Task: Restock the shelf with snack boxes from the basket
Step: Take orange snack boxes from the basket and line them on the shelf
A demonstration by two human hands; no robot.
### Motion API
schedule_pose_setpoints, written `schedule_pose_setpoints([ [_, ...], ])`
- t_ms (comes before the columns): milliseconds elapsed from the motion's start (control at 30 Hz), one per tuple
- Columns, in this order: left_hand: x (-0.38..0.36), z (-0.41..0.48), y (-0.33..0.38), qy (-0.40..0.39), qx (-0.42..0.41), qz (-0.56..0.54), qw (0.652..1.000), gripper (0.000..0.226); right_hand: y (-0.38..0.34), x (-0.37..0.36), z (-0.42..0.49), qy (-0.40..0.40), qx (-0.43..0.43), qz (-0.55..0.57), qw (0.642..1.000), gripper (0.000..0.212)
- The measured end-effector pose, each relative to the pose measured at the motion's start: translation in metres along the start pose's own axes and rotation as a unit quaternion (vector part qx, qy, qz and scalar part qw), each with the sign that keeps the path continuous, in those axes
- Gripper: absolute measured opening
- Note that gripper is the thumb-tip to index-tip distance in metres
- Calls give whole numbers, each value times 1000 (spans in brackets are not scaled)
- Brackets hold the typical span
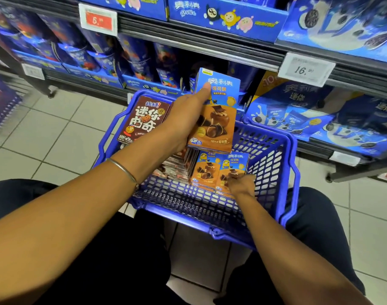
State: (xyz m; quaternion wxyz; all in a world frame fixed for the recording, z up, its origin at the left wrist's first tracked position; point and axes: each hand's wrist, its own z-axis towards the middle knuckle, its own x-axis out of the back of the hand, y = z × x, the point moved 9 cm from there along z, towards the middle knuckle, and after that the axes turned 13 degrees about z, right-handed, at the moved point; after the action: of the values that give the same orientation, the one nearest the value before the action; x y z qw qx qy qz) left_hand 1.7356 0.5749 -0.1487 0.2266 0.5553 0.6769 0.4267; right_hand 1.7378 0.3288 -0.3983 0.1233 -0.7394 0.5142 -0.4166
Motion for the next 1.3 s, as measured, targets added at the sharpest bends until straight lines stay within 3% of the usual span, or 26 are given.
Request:
schedule_pose_setpoints([
  [133,-1,5,-2,2,7,-2,1000,52,-19,13,-15,13,23,125,992,43],
  [267,1,8,-3,6,19,-5,1000,46,-55,21,-47,-58,48,309,948,40],
  [400,4,10,-5,9,24,-21,999,59,-105,39,-83,-110,124,372,913,30],
  [633,27,17,10,74,-13,-25,997,81,-154,66,-109,-160,143,497,841,16],
  [767,18,14,6,59,-19,-14,998,81,-172,50,-127,-219,149,482,835,11],
  [900,1,9,6,29,-30,-1,999,88,-173,33,-138,-223,134,462,848,6],
  [1100,-14,-2,14,4,-69,56,996,95,-180,26,-155,-255,134,452,845,20],
  [1233,-12,-5,11,3,-106,69,992,70,-187,30,-158,-254,151,435,851,25],
  [1300,-10,-6,11,4,-102,81,991,68,-186,30,-156,-267,162,429,848,26],
])
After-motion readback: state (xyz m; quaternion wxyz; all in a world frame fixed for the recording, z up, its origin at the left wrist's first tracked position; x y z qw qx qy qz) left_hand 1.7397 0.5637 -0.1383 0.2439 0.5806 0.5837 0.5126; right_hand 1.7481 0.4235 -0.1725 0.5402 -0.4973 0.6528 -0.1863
